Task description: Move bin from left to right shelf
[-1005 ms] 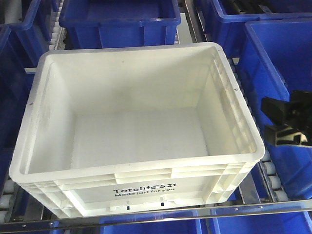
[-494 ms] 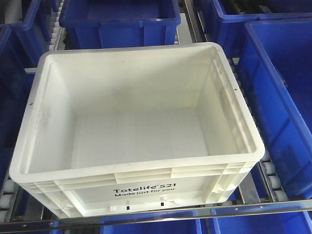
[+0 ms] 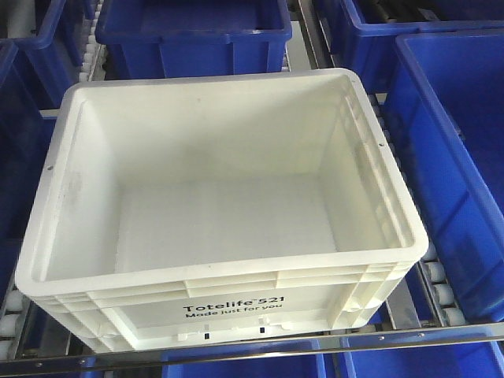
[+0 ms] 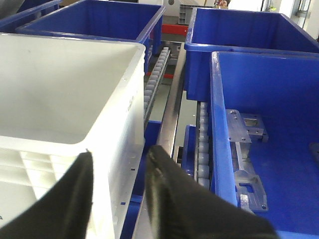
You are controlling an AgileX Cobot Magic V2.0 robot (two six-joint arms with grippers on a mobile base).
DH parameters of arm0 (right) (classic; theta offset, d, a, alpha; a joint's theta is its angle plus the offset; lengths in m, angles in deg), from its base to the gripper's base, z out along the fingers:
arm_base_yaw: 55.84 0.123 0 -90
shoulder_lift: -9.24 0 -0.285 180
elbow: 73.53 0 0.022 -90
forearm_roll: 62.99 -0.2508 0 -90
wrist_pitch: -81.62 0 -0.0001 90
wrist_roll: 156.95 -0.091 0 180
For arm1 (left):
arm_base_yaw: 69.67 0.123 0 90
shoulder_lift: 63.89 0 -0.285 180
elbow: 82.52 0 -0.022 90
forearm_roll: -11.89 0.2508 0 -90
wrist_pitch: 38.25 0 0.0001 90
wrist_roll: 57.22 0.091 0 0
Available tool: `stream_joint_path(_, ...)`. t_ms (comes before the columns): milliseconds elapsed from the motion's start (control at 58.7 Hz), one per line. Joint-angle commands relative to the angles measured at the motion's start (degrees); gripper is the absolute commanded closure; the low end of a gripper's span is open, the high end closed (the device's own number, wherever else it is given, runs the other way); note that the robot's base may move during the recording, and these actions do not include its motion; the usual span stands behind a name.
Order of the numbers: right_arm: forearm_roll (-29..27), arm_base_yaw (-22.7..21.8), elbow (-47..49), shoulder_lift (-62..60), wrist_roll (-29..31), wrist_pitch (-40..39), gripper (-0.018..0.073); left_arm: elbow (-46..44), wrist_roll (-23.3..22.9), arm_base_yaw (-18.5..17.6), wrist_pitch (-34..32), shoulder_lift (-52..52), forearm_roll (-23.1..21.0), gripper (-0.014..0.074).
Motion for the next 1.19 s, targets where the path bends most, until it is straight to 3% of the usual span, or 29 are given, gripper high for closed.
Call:
stream_joint_path(0,0.52,-0.01,1.38,1.17,0.73,-4.09,0.0554,-1.13,-0.48,-0.36,-3.87,0.64,-1.12,0.0575)
stream_joint_path(34,0.73,-0.01,1.38,1.17,0.73,-4.09,0.0573,-1.13,-0.4,-0.36,-4.02,0.64,-0.82,0.0606)
stream_joint_path(733,-0.04,-0.01,1.38,1.17,0.67,-3.29,0.0567,-0.64,-0.45,0.0,-3.87,0.64,-0.68,0.0605)
stream_joint_path(869,-0.04,-0.01,1.38,1.17,0.67,-3.29,0.0567,1.73,-0.45,5.64,-6.81,0.76,3.36,0.0603)
stream_joint_path(1056,-0.04,-0.01,1.38,1.17,0.67,-3.29,0.0567,10.31,-1.37,14.42,-18.51,0.8,8.29,0.0604)
stream_joint_path(1176,-0.04,-0.01,1.38,1.17,0.67,-3.29,0.0567,17.04,-8.68,18.89,-25.2,0.8,10.33,0.0604)
